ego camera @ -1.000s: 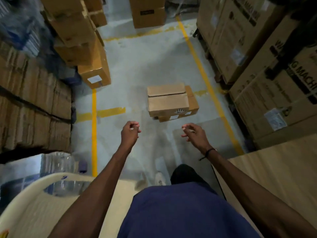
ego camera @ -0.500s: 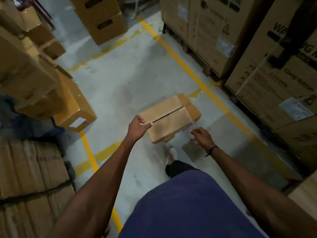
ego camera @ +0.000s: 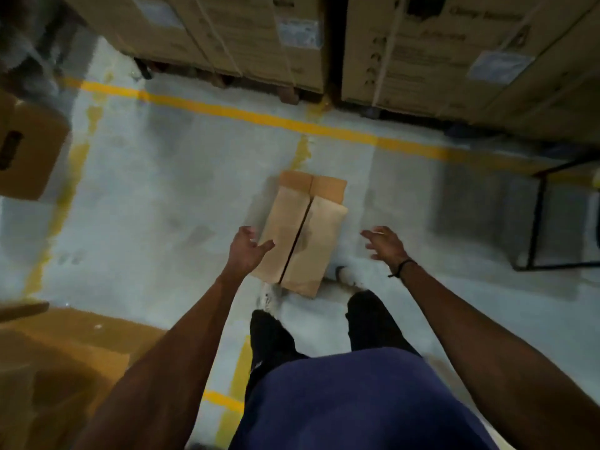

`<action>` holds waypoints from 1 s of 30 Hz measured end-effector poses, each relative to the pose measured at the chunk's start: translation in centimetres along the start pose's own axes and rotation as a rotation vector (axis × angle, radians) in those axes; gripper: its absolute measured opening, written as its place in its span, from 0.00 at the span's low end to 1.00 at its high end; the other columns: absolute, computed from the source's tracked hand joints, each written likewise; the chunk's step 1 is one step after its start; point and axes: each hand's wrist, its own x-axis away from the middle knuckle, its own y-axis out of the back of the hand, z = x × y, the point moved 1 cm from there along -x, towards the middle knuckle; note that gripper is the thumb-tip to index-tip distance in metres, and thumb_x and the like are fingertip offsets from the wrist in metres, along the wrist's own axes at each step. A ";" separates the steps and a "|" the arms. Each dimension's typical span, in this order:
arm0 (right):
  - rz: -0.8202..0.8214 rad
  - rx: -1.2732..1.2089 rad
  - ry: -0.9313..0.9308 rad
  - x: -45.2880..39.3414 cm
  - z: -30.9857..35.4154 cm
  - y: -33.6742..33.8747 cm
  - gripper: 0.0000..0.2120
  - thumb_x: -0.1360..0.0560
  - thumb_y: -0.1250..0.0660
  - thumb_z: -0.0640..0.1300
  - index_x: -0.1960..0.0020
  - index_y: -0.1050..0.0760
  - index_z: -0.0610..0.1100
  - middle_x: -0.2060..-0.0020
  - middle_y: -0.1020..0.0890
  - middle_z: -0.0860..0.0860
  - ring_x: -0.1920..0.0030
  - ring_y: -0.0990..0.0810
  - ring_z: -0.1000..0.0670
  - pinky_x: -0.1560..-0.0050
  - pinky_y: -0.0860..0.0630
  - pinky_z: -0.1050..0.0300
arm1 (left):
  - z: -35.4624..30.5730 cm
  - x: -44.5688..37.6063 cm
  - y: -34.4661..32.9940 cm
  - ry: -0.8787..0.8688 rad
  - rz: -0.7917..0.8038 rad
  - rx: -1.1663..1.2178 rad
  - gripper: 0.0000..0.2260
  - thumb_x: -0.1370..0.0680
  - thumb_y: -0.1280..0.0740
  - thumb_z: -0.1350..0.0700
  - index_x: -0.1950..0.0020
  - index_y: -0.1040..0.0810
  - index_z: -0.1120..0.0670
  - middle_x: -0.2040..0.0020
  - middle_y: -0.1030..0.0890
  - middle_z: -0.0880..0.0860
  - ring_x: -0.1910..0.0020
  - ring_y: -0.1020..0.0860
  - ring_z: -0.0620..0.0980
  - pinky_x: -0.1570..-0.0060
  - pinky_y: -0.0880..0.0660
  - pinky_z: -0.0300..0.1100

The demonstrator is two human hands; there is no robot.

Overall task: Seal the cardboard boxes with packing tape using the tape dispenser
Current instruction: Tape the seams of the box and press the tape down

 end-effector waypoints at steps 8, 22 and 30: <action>-0.232 -0.198 -0.092 -4.6 -7.8 -7.3 0.34 0.31 0.20 0.57 0.30 0.30 0.53 0.28 0.26 0.49 0.33 0.24 0.48 0.32 0.24 0.45 | 3.1 -14.0 -2.2 -0.129 0.162 -0.167 0.38 0.30 0.18 0.47 0.29 0.31 0.62 0.33 0.25 0.60 0.32 0.25 0.59 0.38 0.29 0.44; -0.231 -0.163 -0.126 -24.5 -20.9 -22.1 0.52 0.28 0.22 0.57 0.16 0.51 0.50 0.21 0.34 0.44 0.23 0.32 0.40 0.24 0.34 0.44 | 19.4 -35.0 -15.7 -0.050 0.251 -0.237 0.57 0.40 0.16 0.39 0.21 0.41 0.58 0.26 0.28 0.57 0.28 0.28 0.56 0.30 0.28 0.50; -0.258 -0.085 -0.078 -23.4 -21.7 -22.4 0.39 0.23 0.25 0.52 0.19 0.41 0.52 0.27 0.25 0.43 0.28 0.28 0.36 0.26 0.32 0.40 | 19.5 -33.5 -16.5 -0.195 0.200 -0.318 0.41 0.37 0.14 0.49 0.30 0.29 0.58 0.39 0.18 0.57 0.41 0.19 0.56 0.41 0.22 0.48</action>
